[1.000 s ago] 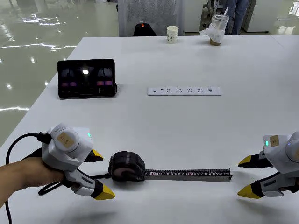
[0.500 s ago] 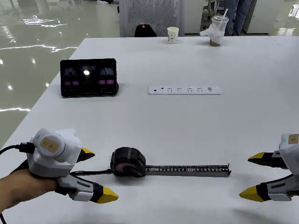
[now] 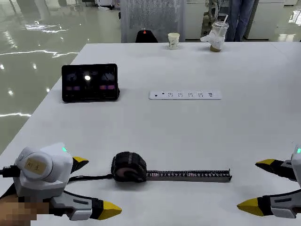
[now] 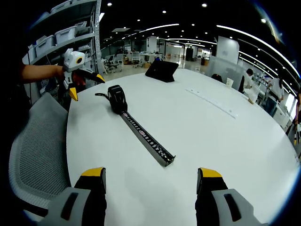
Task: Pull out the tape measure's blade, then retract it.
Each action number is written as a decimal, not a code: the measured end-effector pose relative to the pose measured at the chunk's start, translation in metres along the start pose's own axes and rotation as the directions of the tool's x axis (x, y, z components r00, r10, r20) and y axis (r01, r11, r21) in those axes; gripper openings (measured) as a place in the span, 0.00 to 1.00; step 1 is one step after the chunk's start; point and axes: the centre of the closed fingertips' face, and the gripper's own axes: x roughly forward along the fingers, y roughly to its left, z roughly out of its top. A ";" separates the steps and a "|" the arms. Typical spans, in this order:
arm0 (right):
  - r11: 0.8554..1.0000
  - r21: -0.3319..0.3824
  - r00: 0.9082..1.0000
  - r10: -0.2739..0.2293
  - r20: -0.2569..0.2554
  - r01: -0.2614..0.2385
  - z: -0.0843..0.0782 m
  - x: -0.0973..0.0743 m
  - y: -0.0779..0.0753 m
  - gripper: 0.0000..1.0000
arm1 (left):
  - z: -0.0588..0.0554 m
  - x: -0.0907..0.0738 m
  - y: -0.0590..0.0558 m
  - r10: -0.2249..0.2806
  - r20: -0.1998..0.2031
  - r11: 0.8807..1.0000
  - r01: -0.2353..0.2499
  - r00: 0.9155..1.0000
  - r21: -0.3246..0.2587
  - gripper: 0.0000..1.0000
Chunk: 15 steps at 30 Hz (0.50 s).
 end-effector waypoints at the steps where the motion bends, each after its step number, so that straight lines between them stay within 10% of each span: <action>1: 1.000 0.005 1.000 -0.003 0.005 0.003 0.001 -0.001 0.001 0.79 | 0.000 -0.001 0.000 0.004 0.005 1.000 -0.004 1.000 -0.003 0.96; 15: 0.997 0.057 0.998 -0.047 0.052 0.044 0.007 -0.007 0.020 0.85 | 0.001 -0.015 -0.007 0.061 0.070 0.997 -0.058 0.996 -0.045 0.99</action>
